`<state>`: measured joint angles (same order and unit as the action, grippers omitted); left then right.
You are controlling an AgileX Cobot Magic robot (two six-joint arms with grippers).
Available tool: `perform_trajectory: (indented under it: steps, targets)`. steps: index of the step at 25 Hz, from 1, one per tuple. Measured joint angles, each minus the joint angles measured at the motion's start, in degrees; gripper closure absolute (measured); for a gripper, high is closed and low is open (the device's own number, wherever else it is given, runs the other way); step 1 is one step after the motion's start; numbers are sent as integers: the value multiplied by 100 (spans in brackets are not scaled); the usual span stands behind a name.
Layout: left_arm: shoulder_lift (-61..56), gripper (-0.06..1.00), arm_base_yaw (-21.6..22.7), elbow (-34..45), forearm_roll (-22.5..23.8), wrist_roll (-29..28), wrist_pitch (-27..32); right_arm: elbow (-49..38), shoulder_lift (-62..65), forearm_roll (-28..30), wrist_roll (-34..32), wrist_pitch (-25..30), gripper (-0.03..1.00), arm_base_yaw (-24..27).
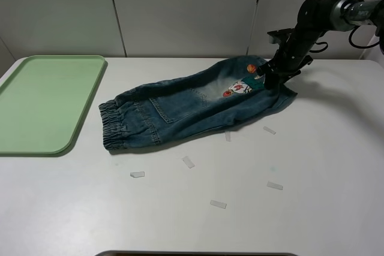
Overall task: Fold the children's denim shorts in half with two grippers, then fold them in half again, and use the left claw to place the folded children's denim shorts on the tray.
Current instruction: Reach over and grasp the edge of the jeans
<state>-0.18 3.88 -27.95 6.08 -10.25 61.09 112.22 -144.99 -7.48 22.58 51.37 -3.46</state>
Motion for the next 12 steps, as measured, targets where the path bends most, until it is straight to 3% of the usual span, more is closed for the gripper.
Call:
perform_trajectory:
  steps: [6, 12]
  targets:
    - [0, -4, 0, 0, 0, 0, 0, 32, -34, -222, 0, 83, 91, 0]
    - [0, -4, 0, 0, 0, 0, 0, 36, -34, -248, 0, 93, 91, 0]
